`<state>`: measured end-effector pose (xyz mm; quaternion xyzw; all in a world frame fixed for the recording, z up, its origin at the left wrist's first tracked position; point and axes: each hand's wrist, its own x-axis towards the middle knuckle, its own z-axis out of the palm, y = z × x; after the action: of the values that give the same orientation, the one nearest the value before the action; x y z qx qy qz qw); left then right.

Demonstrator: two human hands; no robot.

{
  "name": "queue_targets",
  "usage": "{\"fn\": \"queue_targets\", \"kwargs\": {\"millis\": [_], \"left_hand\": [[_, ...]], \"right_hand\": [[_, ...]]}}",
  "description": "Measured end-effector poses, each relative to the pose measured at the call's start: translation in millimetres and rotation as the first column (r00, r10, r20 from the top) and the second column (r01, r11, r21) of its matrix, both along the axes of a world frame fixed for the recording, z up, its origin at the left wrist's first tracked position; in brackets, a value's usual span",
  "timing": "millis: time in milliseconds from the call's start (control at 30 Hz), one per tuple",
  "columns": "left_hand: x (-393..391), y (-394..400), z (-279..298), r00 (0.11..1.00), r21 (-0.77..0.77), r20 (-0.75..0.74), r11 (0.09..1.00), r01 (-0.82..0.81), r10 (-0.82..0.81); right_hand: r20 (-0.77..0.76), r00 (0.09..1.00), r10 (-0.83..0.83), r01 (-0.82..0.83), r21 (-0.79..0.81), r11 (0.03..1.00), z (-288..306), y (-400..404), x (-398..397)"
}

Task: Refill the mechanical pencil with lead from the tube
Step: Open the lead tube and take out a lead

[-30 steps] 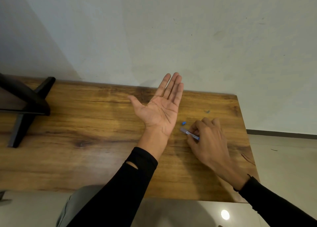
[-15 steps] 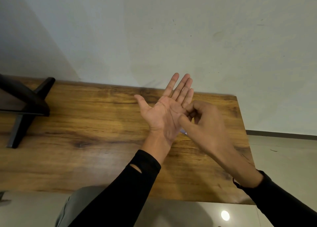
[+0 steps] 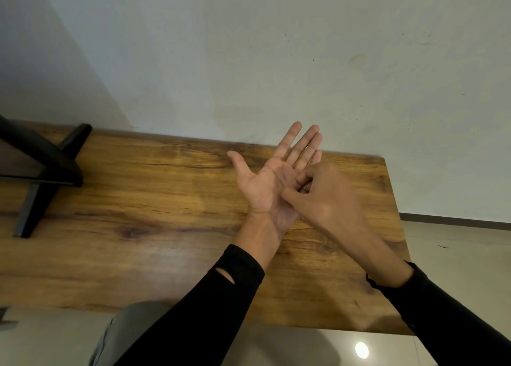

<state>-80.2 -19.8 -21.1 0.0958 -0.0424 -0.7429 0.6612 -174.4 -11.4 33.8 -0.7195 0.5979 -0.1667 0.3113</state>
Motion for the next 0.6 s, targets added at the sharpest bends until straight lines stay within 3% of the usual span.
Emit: {"fn": "queue_targets", "kwargs": {"millis": [100,167,200,233,300,367,400,467,600], "left_hand": [[6,-5,4,0.990,0.126,0.140,0.992,-0.014,-0.003],[14,-11,4,0.890,0.267,0.455,0.958,-0.102,-0.032],[18,-15,5,0.761,0.298,0.645,0.939,-0.171,-0.066],[22,-17,4,0.568,0.281,0.817,0.930,-0.238,-0.102],[29,-18,-1,0.024,0.140,0.990,0.951,-0.276,-0.139],[31,-17,-9,-0.482,0.064,0.864,0.981,-0.181,-0.146],[30,-16,-14,-0.637,0.063,0.758,0.988,-0.144,-0.141],[28,-14,-21,-0.786,0.074,0.604,0.991,-0.107,-0.130],[27,-15,-24,-0.843,0.052,0.524,0.992,-0.113,-0.123]], "right_hand": [[0.226,0.969,-0.099,0.068,0.139,0.988,-3,-7,-10],[0.364,0.905,-0.221,0.129,0.261,0.957,-4,-13,-18],[0.388,0.887,-0.250,0.140,0.290,0.947,-5,-16,-22],[0.388,0.885,-0.256,0.142,0.298,0.944,-6,-19,-27],[0.403,0.873,-0.276,0.148,0.320,0.936,-10,-24,-34],[0.433,0.845,-0.315,0.160,0.358,0.920,-14,-28,-40],[0.443,0.834,-0.327,0.164,0.367,0.916,-15,-30,-42],[0.463,0.820,-0.336,0.166,0.369,0.915,-15,-32,-45],[0.514,0.790,-0.333,0.173,0.334,0.926,-13,-36,-51]]}}
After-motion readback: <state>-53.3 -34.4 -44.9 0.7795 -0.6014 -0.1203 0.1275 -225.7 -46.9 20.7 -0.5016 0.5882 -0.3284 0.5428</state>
